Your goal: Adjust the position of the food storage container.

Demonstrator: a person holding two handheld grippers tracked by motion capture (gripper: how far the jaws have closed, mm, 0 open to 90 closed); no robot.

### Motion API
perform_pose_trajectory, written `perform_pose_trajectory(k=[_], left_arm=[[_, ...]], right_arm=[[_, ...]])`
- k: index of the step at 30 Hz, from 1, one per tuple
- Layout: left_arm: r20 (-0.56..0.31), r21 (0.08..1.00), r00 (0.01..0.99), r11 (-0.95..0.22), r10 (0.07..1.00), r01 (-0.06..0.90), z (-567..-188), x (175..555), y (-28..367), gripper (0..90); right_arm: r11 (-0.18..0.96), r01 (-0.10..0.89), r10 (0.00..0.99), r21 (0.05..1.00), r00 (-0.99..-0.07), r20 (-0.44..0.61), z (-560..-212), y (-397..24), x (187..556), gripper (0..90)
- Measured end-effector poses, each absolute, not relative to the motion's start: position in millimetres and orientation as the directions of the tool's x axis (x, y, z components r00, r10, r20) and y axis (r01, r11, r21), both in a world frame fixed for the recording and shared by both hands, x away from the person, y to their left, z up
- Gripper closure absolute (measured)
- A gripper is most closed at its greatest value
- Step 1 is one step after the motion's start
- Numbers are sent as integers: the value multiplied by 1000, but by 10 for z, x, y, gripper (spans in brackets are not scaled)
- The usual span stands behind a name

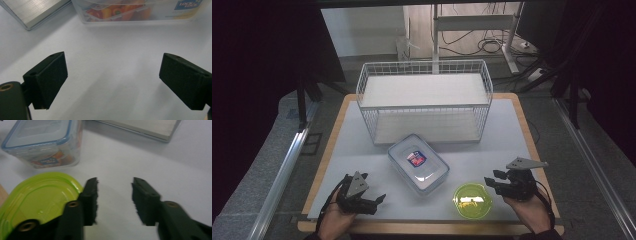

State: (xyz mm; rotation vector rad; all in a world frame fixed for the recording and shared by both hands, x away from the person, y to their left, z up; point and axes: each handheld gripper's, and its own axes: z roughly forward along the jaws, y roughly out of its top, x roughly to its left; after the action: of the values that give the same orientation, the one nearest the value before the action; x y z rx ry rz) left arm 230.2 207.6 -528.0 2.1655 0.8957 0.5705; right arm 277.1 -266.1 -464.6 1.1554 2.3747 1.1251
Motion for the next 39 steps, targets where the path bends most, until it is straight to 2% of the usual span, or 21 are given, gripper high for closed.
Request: perform_pose_trajectory(k=[5, 8, 29, 35, 39], left_arm=[[129, 755, 662, -506, 738, 417, -5274, 2299, 2074, 80], [134, 755, 661, -508, 738, 415, -5271, 2295, 2071, 81], [145, 754, 660, -514, 737, 409, -5267, 2286, 2059, 80], [148, 752, 661, -518, 735, 407, -5267, 2285, 2056, 81], [149, 751, 663, -520, 734, 407, -5268, 2285, 2055, 81]], right_arm=[[411, 521, 718, 748, -690, 86, -4563, -2594, 2690, 852], [428, 511, 689, 745, -718, 96, -4544, -2534, 2645, 899], [581, 413, 483, 702, -868, 111, -4612, -1889, 2148, 900], [623, 407, 445, 667, -887, 125, -4717, -1767, 2038, 900], [643, 418, 457, 642, -882, 116, -4781, -1753, 2040, 900]])
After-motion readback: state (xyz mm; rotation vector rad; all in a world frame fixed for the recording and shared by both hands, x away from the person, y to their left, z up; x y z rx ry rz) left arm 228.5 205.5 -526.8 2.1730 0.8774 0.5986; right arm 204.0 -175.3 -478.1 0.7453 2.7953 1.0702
